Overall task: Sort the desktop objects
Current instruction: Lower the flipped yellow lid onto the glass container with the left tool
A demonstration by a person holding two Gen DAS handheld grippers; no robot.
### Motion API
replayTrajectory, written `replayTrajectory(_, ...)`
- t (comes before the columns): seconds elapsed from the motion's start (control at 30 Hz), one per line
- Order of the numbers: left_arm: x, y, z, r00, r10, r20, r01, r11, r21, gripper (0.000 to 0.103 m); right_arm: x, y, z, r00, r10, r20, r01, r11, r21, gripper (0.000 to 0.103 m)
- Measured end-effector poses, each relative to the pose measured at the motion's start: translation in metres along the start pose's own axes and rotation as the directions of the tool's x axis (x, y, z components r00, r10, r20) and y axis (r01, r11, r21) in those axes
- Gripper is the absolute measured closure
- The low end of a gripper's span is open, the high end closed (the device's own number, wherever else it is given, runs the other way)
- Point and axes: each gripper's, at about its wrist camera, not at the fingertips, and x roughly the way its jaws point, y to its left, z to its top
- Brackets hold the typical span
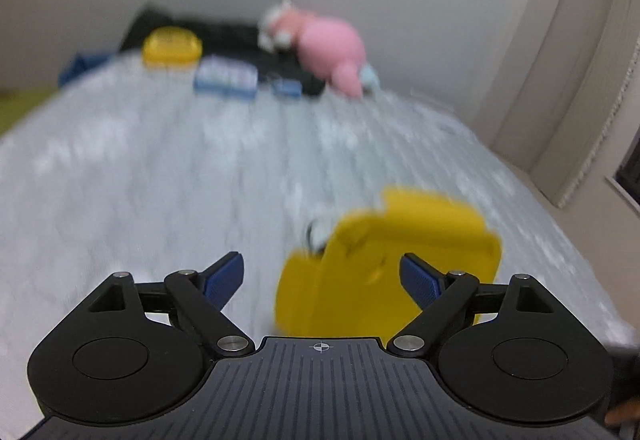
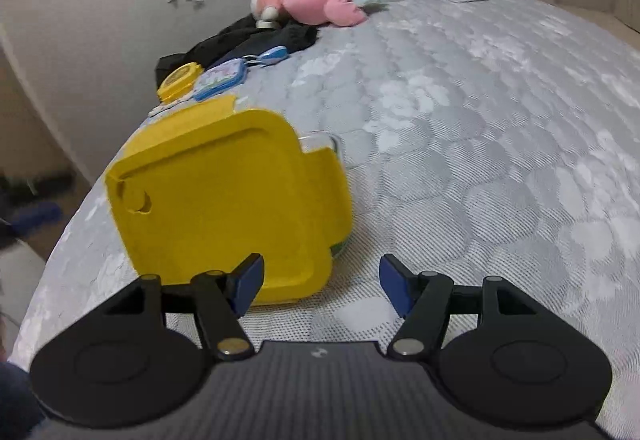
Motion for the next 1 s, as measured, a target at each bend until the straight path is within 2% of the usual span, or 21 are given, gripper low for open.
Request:
replayTrajectory(0.1,0.016,0.019,0.003,0.993,-0.076,-0.085,0.071,0.996,-0.057,0.009,-0.003,0.005,0.003,1.000,-0.001,0.016,0.002,0.998,-0.057,0.034)
replayTrajectory(0.17,0.027,0.023,0.004,0.983,-0.119,-0.136,0.113,0.992,-0.049,0.009,-0.005,0.008,0.007,0.999,-0.007,0.038,0.011,0.994,-0.106,0.023)
replayTrajectory(0.2,0.032,0.023,0.002,0.980,-0.127,-0.154,0.122,0.992,-0.041,0.009,-0.005,0.009,0.010,0.999,-0.015,0.048,0.021,0.991,-0.131,0.022)
replayTrajectory(0.3,0.044,0.020,-0.004,0.974,-0.103,-0.200,0.102,0.995,-0.014,0.009,0.006,0.007,0.017,0.999,-0.051,0.019,0.054,0.983,-0.175,0.022)
replayTrajectory(0.37,0.048,0.011,-0.008,0.976,-0.070,-0.206,0.081,0.996,0.042,0.009,0.020,0.003,0.021,0.998,-0.047,-0.029,0.041,0.985,-0.166,0.024)
replayTrajectory(0.47,0.049,-0.008,-0.011,0.986,0.023,-0.162,0.009,0.981,0.195,0.009,0.039,0.000,0.024,0.996,-0.040,-0.084,0.026,0.987,-0.161,0.031)
replayTrajectory(0.53,0.048,-0.014,-0.014,0.988,0.040,-0.146,-0.004,0.970,0.244,0.009,0.047,0.004,0.024,0.995,-0.048,-0.089,0.030,0.981,-0.190,0.031)
replayTrajectory(0.6,0.050,-0.013,-0.017,0.985,0.005,-0.170,0.033,0.975,0.222,0.009,0.053,0.009,0.025,0.995,-0.055,-0.082,0.034,0.970,-0.241,0.030)
replayTrajectory(0.63,0.050,-0.012,-0.019,0.983,-0.009,-0.183,0.047,0.977,0.208,0.009,0.055,0.011,0.025,0.995,-0.059,-0.077,0.036,0.963,-0.267,0.025)
replayTrajectory(0.7,0.049,-0.009,-0.021,0.981,-0.017,-0.194,0.055,0.979,0.195,0.009,0.058,0.013,0.027,0.997,-0.036,-0.061,0.017,0.957,-0.288,0.023)
replayTrajectory(0.83,0.058,-0.003,-0.024,0.974,-0.027,-0.225,0.068,0.982,0.177,0.009,0.066,0.006,0.031,0.998,0.014,-0.059,-0.028,0.972,-0.235,0.022)
replayTrajectory(0.9,0.064,-0.005,-0.023,0.972,-0.040,-0.232,0.084,0.980,0.181,0.011,0.071,-0.003,0.032,0.996,0.060,-0.071,-0.071,0.985,-0.160,0.024)
replayTrajectory(1.0,0.068,-0.006,-0.019,0.974,-0.038,-0.222,0.080,0.980,0.183,0.018,0.072,-0.013,0.032,0.989,0.111,-0.094,-0.117,0.991,-0.063,0.033)
